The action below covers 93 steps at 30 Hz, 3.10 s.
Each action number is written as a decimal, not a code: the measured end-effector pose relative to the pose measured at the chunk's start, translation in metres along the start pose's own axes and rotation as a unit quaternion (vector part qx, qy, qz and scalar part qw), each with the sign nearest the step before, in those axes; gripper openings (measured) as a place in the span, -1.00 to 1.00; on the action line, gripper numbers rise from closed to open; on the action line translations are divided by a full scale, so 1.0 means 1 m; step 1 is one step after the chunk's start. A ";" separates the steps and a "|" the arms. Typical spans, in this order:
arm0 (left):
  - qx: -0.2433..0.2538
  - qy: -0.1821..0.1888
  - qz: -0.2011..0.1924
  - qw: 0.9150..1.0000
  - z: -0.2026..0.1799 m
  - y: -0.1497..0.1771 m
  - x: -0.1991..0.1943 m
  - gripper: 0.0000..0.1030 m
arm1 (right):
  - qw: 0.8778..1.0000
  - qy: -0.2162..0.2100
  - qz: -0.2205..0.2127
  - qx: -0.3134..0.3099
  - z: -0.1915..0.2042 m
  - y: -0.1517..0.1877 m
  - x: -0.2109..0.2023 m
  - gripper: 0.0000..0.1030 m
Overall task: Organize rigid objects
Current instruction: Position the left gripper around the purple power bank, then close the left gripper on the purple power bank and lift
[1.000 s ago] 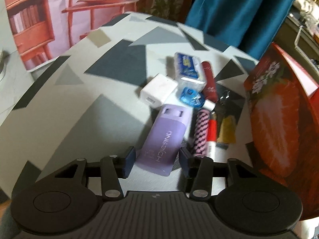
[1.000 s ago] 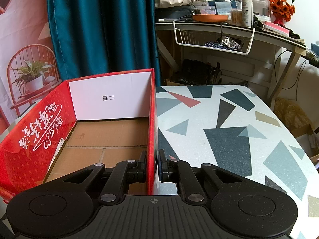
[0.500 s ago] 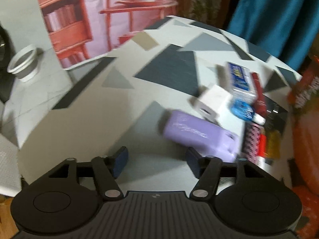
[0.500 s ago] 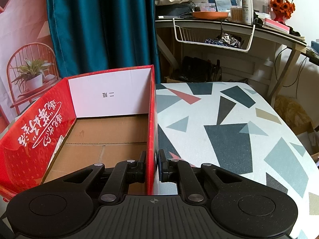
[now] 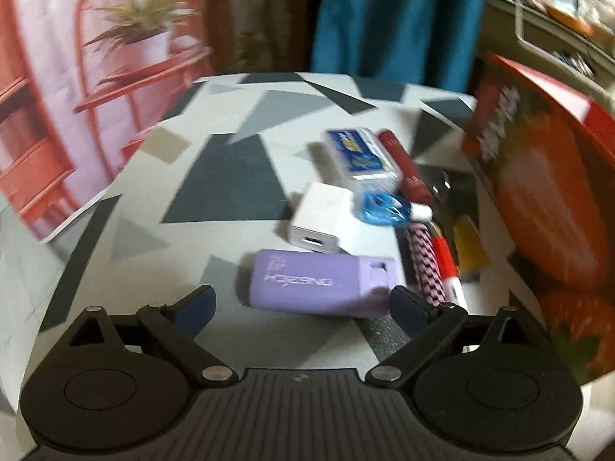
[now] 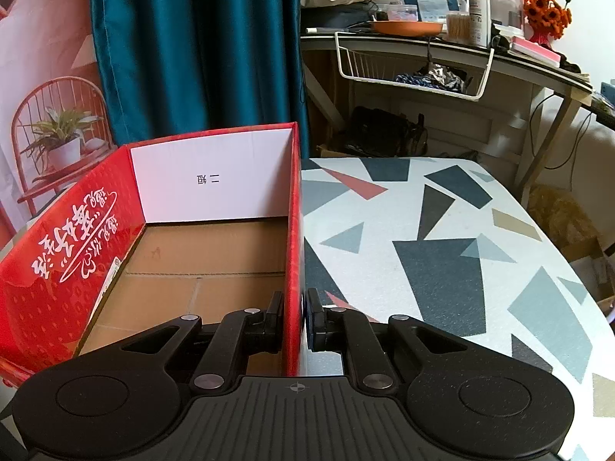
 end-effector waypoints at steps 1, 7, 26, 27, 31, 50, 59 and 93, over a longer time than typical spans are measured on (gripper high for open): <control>0.003 0.005 0.004 1.000 -0.002 -0.001 0.003 0.94 | 1.000 0.001 0.001 -0.001 0.000 0.000 0.000 -0.79; -0.049 0.019 0.014 0.999 0.010 0.001 0.011 0.97 | 1.000 0.003 0.003 -0.006 0.001 -0.001 0.000 -0.77; -0.209 -0.029 0.045 0.976 0.003 -0.012 0.015 1.00 | 1.000 0.004 0.003 -0.009 0.003 -0.002 0.000 -0.72; -0.210 -0.033 0.047 0.976 0.002 -0.013 0.014 1.00 | 1.000 0.004 0.003 -0.009 0.003 -0.002 0.000 -0.72; -0.241 -0.021 0.065 0.968 0.005 -0.010 0.010 1.00 | 1.000 0.003 0.003 -0.008 0.004 -0.002 0.001 -0.72; -0.238 -0.058 0.046 0.968 -0.006 -0.006 0.004 1.00 | 1.000 0.003 0.003 -0.008 0.004 -0.001 0.000 -0.70; -0.294 0.018 0.053 0.954 0.008 -0.001 -0.012 1.00 | 1.000 0.002 0.002 -0.006 0.004 -0.001 0.001 -0.69; -0.131 -0.027 0.007 0.991 -0.011 -0.016 -0.013 0.72 | 1.000 0.001 0.002 -0.007 0.005 -0.001 0.001 -0.67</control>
Point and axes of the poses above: each gripper's, at about its wrist camera, not at the fingertips, and x roughly the way its jaws point, z to its left, y to its underside, the point moved 4 cm from there along x, roughly the way its jaws point, and after that the axes turned 8 degrees about z, right-handed, at the moved point
